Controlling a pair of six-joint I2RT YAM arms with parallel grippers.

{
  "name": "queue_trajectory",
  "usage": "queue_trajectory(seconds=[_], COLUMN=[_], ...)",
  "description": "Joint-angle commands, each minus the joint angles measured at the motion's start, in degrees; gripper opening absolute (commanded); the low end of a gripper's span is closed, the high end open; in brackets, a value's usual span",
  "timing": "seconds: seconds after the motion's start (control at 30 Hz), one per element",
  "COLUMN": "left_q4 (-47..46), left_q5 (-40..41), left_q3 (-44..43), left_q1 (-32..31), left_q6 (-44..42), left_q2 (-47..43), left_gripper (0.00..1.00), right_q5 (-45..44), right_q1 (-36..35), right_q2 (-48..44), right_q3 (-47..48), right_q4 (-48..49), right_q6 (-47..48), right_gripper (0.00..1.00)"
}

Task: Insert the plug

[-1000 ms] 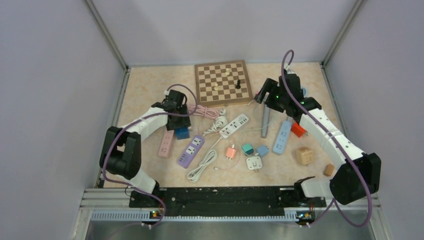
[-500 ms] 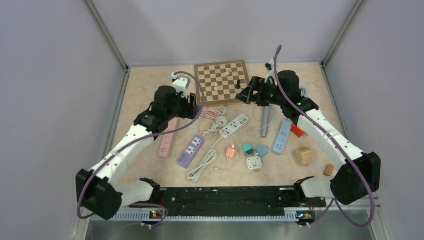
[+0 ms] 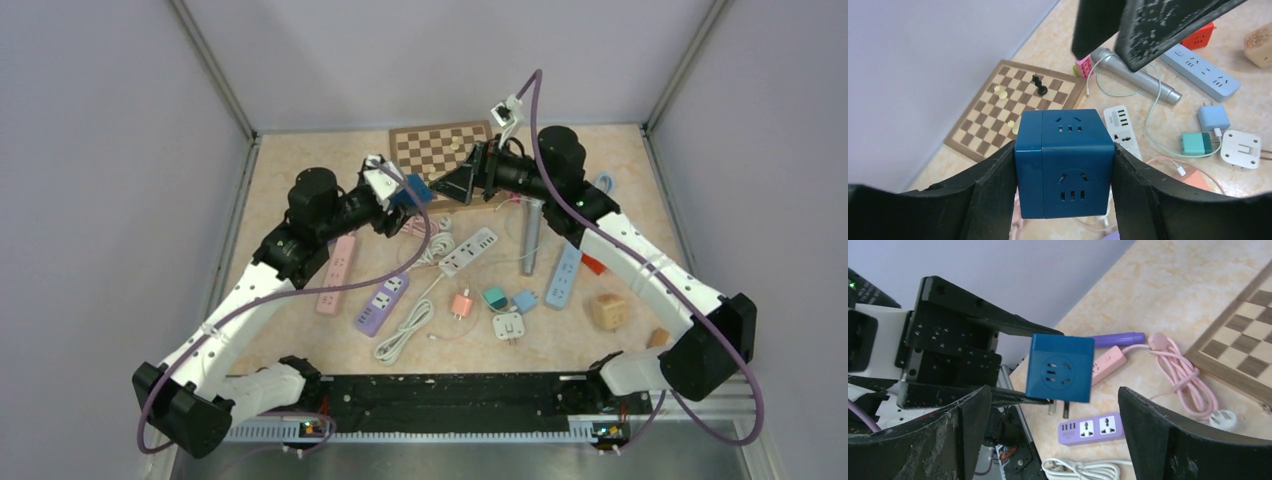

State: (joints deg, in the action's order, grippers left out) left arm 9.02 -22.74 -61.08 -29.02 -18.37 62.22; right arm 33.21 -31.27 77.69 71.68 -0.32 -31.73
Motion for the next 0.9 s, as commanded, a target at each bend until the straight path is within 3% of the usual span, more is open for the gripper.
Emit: queue_trajectory(seconds=[0.0,0.23,0.57,0.7,0.77,0.87], left_q4=[-5.9,-1.1,-0.8,-1.1,-1.8,-4.2], left_q5=[-5.6,-5.3,-3.7,-3.0,-2.6,-2.8], left_q3=[-2.4,-3.5,-2.8,-2.5,-2.3,-1.5], left_q1=[-1.3,-4.5,-5.6,-5.6,-5.7,-5.7], left_q6=[-10.3,-19.5,-22.9,-23.3,-22.8,-21.0], left_q2=[-2.3,-2.0,-2.6,-2.9,-3.0,-3.6], left_gripper=[0.00,0.00,0.00,0.00,0.00,0.00], right_q5=[0.1,-9.5,-21.0,-21.8,-20.4,-16.3], right_q1=[-3.6,-9.1,-12.5,-12.6,-12.6,-12.6], right_q2=[1.3,3.2,4.6,4.5,4.9,5.4], right_q3=[4.9,9.3,11.6,11.0,11.3,10.6], right_q4=[2.8,-5.6,-14.1,-14.3,-14.2,-11.6], right_q6=[0.9,8.8,14.9,15.1,14.6,11.9], right_gripper=[0.95,0.97,0.97,0.95,0.88,0.67])
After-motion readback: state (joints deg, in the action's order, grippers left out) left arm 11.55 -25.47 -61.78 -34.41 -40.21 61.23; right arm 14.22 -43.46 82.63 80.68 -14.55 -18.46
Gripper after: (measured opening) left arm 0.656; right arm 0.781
